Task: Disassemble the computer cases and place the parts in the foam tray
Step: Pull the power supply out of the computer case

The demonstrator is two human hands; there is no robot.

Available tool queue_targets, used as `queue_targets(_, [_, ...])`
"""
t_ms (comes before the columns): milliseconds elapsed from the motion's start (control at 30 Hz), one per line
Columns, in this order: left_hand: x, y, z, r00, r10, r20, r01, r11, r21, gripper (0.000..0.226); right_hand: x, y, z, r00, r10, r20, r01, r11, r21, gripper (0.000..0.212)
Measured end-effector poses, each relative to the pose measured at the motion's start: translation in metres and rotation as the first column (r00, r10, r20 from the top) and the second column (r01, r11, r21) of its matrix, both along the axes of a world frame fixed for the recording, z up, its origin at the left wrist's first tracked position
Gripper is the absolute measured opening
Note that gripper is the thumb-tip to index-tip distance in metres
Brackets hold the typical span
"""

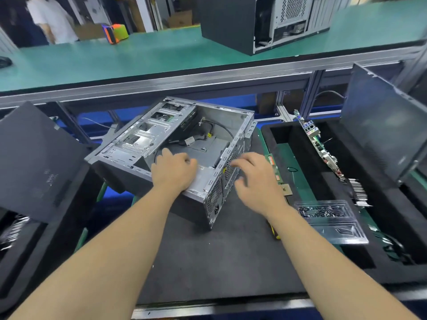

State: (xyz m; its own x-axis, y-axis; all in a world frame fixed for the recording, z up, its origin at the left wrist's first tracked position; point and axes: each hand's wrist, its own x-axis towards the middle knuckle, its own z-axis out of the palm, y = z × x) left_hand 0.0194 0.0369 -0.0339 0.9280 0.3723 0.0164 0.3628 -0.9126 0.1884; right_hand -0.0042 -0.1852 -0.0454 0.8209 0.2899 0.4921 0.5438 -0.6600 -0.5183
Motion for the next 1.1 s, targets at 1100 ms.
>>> queue_targets(1100, [0.007, 0.013, -0.008, 0.996, -0.073, 0.057, 0.075, 0.996, -0.036, 0.050, 0.041, 0.048, -0.013, 0.959, 0.283, 0.001, -0.207, 0.703, -0.681, 0.103])
